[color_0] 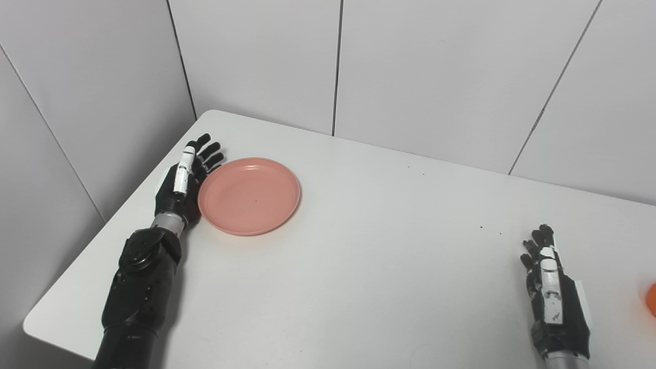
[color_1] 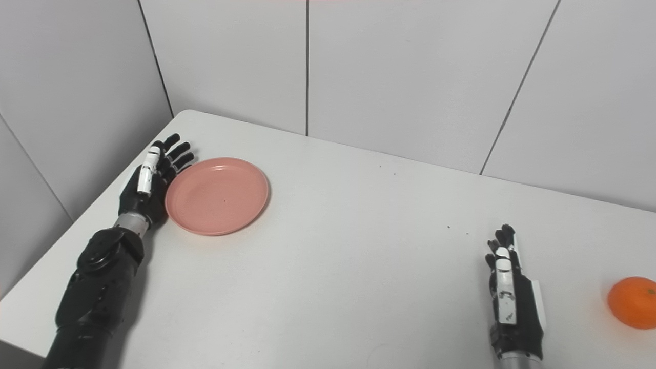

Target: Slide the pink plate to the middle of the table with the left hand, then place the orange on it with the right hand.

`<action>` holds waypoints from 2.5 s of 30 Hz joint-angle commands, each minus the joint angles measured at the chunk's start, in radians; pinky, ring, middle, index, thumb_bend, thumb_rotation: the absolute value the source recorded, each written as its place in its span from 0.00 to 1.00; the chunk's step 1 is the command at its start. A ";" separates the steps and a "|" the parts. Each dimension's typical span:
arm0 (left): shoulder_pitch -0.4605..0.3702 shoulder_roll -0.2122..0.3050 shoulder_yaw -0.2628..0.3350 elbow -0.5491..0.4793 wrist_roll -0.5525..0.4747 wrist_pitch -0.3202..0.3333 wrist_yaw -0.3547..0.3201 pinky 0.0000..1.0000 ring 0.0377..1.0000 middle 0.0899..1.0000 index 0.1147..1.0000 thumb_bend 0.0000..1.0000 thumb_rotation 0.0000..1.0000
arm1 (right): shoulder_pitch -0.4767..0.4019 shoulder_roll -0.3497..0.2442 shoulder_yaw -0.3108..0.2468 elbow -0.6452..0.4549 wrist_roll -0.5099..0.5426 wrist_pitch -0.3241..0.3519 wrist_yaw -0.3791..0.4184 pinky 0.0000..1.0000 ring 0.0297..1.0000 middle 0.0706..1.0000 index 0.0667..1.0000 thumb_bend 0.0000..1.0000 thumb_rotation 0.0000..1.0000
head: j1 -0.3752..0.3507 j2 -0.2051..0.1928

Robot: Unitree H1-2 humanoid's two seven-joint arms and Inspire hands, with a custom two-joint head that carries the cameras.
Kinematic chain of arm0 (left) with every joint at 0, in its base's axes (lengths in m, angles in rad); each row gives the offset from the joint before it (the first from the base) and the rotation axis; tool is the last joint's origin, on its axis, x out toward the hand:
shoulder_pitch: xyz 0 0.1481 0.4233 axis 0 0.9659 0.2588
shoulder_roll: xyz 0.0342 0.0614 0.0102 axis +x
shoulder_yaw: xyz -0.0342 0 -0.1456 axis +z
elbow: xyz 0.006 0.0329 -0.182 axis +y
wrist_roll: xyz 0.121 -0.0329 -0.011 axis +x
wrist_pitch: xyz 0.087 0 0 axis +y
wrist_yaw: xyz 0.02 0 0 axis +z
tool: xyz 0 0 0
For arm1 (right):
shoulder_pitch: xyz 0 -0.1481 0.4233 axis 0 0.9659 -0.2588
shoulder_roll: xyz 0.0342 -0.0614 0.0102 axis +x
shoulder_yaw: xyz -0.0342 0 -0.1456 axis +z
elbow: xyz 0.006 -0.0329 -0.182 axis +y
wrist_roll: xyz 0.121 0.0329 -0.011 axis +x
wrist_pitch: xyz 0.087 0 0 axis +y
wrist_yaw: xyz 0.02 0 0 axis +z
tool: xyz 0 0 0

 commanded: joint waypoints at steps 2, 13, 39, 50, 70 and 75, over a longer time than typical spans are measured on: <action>0.002 -0.012 -0.010 -0.019 -0.010 0.032 -0.006 0.89 0.89 0.90 0.89 0.31 1.00 | -0.012 -0.002 -0.004 -0.012 0.003 -0.020 0.005 1.00 1.00 1.00 1.00 0.18 1.00 | -0.002 0.002; 0.002 -0.034 -0.042 -0.057 -0.002 0.073 -0.014 0.89 0.90 0.90 0.88 0.32 1.00 | -0.012 0.006 -0.006 -0.010 0.015 -0.018 0.006 1.00 1.00 1.00 1.00 0.18 1.00 | -0.006 0.008; -0.098 -0.131 -0.172 0.010 0.042 0.097 -0.040 0.90 0.91 0.91 0.89 0.34 1.00 | -0.003 0.021 -0.001 -0.048 -0.020 0.002 -0.017 1.00 1.00 1.00 1.00 0.20 1.00 | -0.047 0.045; -0.120 -0.187 -0.212 0.018 0.060 0.105 -0.037 0.90 0.90 0.91 0.89 0.35 1.00 | 0.001 0.033 0.003 -0.084 -0.055 0.044 -0.042 1.00 1.00 1.00 1.00 0.19 1.00 | -0.068 0.062; -0.114 -0.255 -0.275 -0.008 0.064 0.129 -0.051 0.87 0.89 0.90 0.88 0.34 1.00 | 0.013 0.056 0.016 -0.132 -0.103 0.102 -0.076 0.96 0.98 0.97 0.97 0.23 1.00 | -0.132 0.091; -0.109 -0.282 -0.305 -0.037 0.065 0.148 -0.060 0.88 0.90 0.90 0.88 0.37 1.00 | 0.011 0.064 0.021 -0.137 -0.116 0.113 -0.086 0.96 0.97 0.97 0.97 0.23 1.00 | -0.161 0.106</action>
